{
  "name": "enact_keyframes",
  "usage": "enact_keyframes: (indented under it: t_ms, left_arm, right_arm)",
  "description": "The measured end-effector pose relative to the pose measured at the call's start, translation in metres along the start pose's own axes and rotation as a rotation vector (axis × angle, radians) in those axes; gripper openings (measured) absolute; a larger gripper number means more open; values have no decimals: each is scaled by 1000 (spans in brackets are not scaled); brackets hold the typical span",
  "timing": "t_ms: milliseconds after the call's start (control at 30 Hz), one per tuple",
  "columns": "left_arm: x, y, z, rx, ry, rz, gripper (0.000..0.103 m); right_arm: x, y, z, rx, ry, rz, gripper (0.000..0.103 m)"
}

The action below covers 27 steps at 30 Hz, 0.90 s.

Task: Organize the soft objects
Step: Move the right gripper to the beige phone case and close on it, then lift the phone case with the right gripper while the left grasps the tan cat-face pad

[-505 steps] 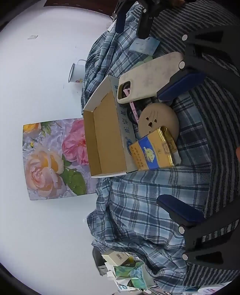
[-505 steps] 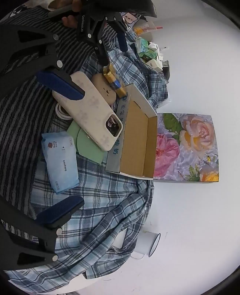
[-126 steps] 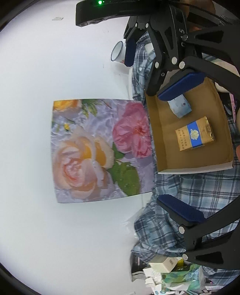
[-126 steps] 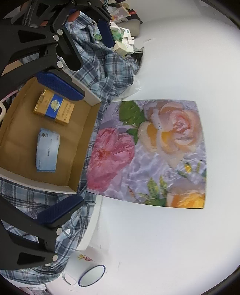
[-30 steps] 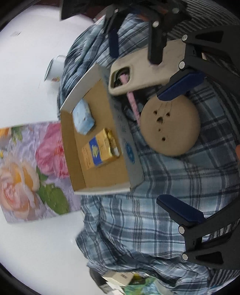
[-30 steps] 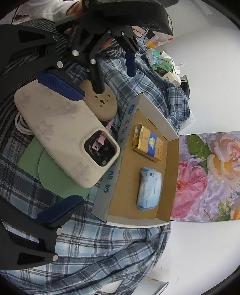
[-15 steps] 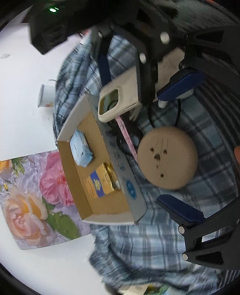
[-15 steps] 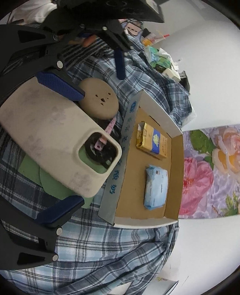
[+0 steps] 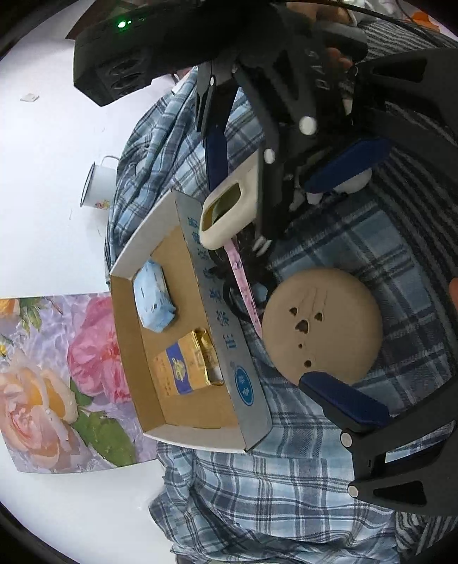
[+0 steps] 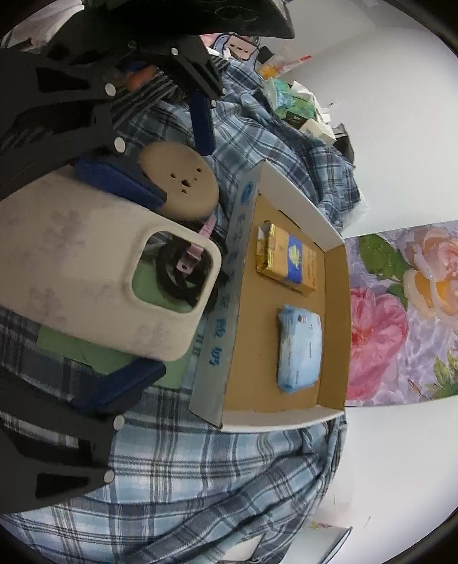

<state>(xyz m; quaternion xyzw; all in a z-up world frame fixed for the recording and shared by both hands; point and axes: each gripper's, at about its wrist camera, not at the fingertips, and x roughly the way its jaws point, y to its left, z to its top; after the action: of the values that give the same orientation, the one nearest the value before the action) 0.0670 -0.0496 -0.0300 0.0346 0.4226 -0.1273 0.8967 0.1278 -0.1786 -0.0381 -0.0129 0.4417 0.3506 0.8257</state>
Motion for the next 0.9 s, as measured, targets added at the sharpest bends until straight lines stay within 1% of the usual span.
enact_keyframes:
  t_ms: [100, 167, 300, 400, 533, 633, 667, 700, 733, 767, 900]
  left_arm:
    - [1, 3, 0, -10, 7, 4, 103]
    - [1, 9, 1, -31, 10, 2, 103]
    - [3, 23, 1, -86, 20, -3, 103]
    - [8, 35, -1, -147, 40, -23, 103]
    - [6, 44, -2, -197, 22, -46, 102]
    - [3, 46, -1, -202, 3, -49, 94]
    - [5, 46, -2, -201, 8, -49, 92]
    - [7, 45, -2, -199, 15, -46, 91]
    - [9, 45, -2, -196, 21, -37, 89]
    - [10, 44, -2, -195, 24, -29, 89]
    - [16, 46, -3, -204, 45, -16, 89]
  right_arm:
    - [-4, -3, 1, 11, -19, 31, 83]
    - [-7, -3, 1, 9, -36, 35, 83]
    - [-24, -3, 4, -8, -126, 17, 79]
    - [-37, -3, 7, -20, -186, 15, 76]
    - [-38, -3, 8, -20, -194, 27, 74]
    - [-38, -3, 7, -23, -195, 37, 73]
    - [-38, -3, 7, -24, -194, 43, 73]
    - [-38, -3, 7, -24, -195, 47, 66]
    - [-38, -2, 7, -26, -194, 62, 48]
    - [-37, -2, 6, -26, -188, 61, 46]
    - [-35, 0, 5, -40, -182, 54, 46]
